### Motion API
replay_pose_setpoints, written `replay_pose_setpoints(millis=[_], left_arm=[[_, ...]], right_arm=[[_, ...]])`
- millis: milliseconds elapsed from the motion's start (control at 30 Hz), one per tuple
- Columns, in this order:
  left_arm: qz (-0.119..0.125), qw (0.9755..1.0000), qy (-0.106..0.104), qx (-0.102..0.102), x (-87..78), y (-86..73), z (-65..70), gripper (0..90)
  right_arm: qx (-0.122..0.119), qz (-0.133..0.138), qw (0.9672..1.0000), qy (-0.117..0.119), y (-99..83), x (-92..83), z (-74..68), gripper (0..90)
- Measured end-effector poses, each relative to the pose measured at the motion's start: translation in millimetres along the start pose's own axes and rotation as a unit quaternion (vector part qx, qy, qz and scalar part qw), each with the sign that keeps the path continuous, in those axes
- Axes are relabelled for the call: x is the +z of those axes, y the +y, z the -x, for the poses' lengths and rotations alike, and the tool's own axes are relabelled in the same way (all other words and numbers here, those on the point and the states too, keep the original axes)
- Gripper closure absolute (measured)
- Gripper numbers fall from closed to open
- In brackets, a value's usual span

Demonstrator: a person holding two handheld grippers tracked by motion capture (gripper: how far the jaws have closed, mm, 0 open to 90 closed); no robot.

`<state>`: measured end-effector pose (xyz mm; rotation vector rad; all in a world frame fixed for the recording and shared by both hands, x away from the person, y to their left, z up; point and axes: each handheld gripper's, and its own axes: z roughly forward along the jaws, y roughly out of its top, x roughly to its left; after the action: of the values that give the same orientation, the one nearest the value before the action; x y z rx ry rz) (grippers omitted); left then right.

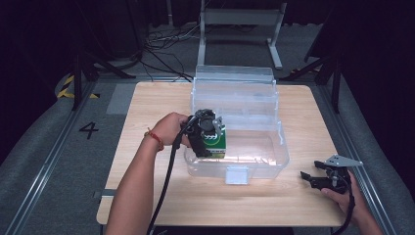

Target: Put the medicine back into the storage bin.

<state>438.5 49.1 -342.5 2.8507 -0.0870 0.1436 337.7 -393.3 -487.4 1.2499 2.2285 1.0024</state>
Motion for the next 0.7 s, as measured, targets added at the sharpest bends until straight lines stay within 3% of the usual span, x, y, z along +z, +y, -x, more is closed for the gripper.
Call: replay_pose_setpoints(millis=[100,200,367,633,700], left_arm=[[-0.006,1.0,-0.007,-0.002,4.6,-1.4,-2.2,15.9],[-0.004,0.9997,-0.022,0.009,12.0,-4.8,-4.1,15.8],[0.004,0.999,-0.044,-0.01,18.8,-7.8,-4.4,15.1],[-0.011,0.9983,-0.049,-0.031,26.8,-11.7,-3.0,14.5],[-0.013,0.999,-0.037,-0.023,28.7,-12.2,-1.0,14.5]], right_arm=[[0.0,0.0,1.0,0.0,-0.1,-0.1,-0.1,22.6],[0.0,0.0,1.0,0.0,-0.1,-0.1,-0.1,22.6],[0.0,0.0,1.0,0.0,-0.1,-0.1,-0.1,22.6],[0.0,0.0,1.0,-0.001,-0.2,-0.2,-0.1,22.6],[0.0,0.0,1.0,-0.001,-0.2,-0.2,-0.2,22.6]])
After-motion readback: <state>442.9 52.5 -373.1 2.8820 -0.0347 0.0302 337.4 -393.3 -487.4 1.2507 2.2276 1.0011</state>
